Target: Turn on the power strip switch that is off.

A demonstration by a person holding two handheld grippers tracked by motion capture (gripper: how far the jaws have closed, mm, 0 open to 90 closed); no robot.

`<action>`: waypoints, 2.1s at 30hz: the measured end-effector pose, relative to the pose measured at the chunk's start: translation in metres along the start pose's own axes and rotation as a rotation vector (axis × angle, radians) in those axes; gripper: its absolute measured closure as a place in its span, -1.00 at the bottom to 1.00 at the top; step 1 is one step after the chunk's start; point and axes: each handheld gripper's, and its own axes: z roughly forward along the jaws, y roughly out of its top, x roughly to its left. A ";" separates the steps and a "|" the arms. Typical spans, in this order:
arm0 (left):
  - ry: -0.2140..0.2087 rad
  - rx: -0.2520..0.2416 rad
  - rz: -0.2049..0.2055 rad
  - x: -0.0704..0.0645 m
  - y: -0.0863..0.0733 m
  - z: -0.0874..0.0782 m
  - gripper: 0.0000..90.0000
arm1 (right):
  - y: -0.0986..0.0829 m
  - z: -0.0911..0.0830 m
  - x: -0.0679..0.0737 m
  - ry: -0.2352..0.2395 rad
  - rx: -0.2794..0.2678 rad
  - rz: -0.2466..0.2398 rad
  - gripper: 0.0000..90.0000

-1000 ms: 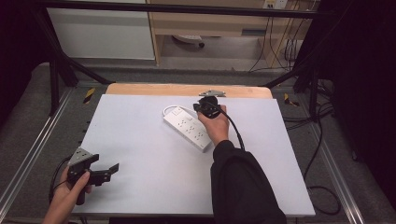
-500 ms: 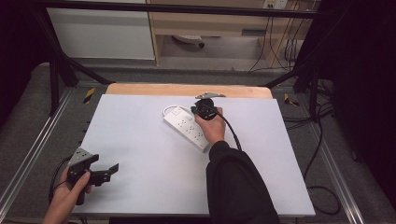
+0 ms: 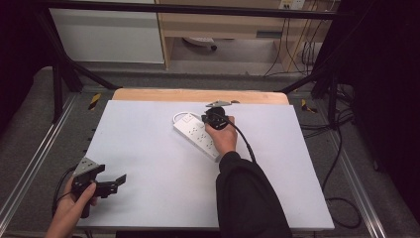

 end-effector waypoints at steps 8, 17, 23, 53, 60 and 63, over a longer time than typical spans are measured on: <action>-0.001 0.002 0.003 0.000 0.000 0.000 -0.82 | -0.005 0.001 0.002 0.000 0.008 -0.003 1.00; -0.001 0.003 0.003 0.000 0.000 0.000 -0.82 | -0.011 -0.008 0.000 -0.011 0.022 -0.030 1.00; 0.000 0.000 0.003 -0.001 0.000 0.000 -0.82 | -0.019 -0.013 -0.003 -0.014 0.020 -0.004 1.00; -0.002 0.001 0.004 0.000 0.000 0.000 -0.82 | -0.032 -0.010 0.002 0.008 -0.023 0.012 1.00; -0.002 0.001 0.004 -0.001 0.000 0.000 -0.82 | -0.034 -0.012 0.001 0.013 -0.039 0.034 1.00; -0.001 0.001 0.006 -0.001 0.000 0.000 -0.82 | -0.036 -0.013 -0.001 0.017 -0.041 0.038 1.00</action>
